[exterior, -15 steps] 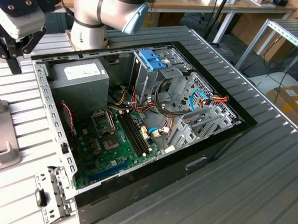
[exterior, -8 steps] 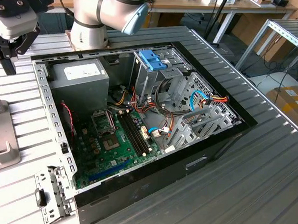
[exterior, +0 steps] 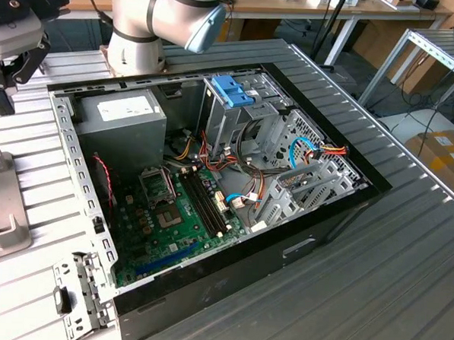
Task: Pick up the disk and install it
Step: 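Reach for the disk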
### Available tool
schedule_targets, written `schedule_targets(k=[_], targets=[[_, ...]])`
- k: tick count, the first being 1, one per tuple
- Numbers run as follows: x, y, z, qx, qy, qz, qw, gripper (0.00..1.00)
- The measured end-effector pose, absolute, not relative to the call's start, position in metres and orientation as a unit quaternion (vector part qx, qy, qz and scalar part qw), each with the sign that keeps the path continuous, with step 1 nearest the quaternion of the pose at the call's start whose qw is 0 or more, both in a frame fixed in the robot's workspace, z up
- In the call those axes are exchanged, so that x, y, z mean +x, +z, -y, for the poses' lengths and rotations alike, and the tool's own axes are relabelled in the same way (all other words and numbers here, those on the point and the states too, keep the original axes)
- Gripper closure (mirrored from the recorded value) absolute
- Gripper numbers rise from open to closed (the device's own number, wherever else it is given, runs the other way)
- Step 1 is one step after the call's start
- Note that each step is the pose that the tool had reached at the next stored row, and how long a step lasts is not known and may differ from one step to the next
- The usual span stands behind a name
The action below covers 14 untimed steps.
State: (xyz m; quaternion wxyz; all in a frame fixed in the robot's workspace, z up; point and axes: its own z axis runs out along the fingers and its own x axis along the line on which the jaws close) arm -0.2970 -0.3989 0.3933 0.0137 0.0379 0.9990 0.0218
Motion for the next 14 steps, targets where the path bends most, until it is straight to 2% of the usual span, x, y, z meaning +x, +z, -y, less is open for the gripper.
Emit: schedule_targets(k=[14], targets=[[-0.313,0.393,0.399,0.038,0.022,-0.999,0.014,0.9]])
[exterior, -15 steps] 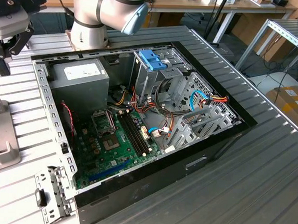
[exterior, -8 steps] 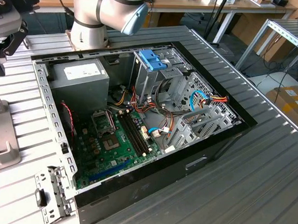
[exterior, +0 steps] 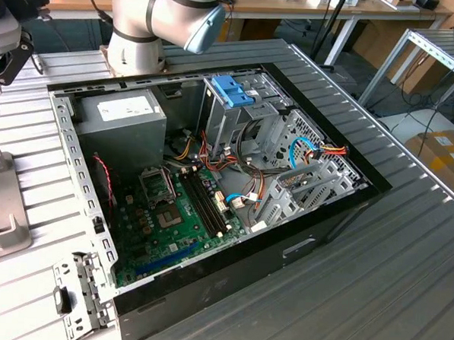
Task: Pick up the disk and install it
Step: 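Reach for the disk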
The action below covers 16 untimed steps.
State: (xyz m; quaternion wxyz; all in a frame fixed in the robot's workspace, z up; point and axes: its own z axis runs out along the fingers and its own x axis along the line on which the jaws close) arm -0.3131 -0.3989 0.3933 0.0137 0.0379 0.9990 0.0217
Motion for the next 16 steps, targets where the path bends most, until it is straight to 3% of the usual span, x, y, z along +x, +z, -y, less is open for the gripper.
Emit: schedule_targets(k=[16], targets=[[-0.335,0.393,0.399,0.038,0.022,-0.999,0.014,0.9]])
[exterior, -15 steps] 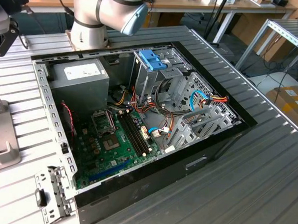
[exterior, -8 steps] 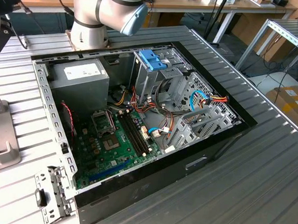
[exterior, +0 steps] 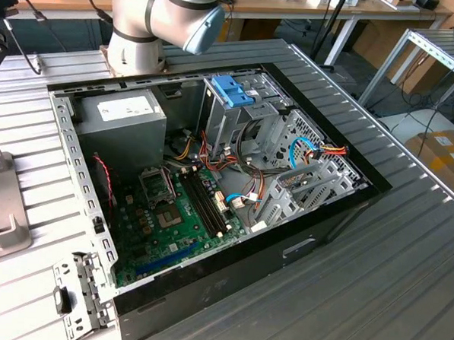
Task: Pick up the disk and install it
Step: 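Reach for the disk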
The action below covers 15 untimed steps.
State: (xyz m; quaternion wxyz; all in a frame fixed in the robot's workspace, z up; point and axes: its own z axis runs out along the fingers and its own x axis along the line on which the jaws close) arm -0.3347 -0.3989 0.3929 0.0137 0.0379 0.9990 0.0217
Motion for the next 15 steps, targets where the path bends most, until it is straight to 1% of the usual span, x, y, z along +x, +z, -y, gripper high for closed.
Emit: schedule_targets(k=[15], targets=[[-0.351,0.393,0.399,0.038,0.022,-0.999,0.014,0.9]])
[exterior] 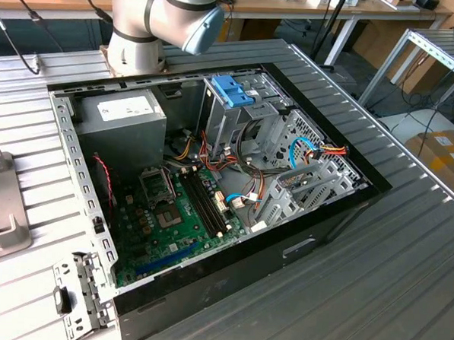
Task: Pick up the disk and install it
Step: 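Reach for the disk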
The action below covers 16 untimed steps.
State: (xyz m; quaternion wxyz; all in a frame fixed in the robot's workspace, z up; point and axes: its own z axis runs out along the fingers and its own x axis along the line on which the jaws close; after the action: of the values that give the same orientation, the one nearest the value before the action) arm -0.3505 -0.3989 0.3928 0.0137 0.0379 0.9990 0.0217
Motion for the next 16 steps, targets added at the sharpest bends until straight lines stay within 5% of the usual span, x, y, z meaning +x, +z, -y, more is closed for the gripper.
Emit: schedule_targets(k=[16], targets=[[-0.365,0.393,0.399,0.038,0.022,-0.999,0.014,0.9]])
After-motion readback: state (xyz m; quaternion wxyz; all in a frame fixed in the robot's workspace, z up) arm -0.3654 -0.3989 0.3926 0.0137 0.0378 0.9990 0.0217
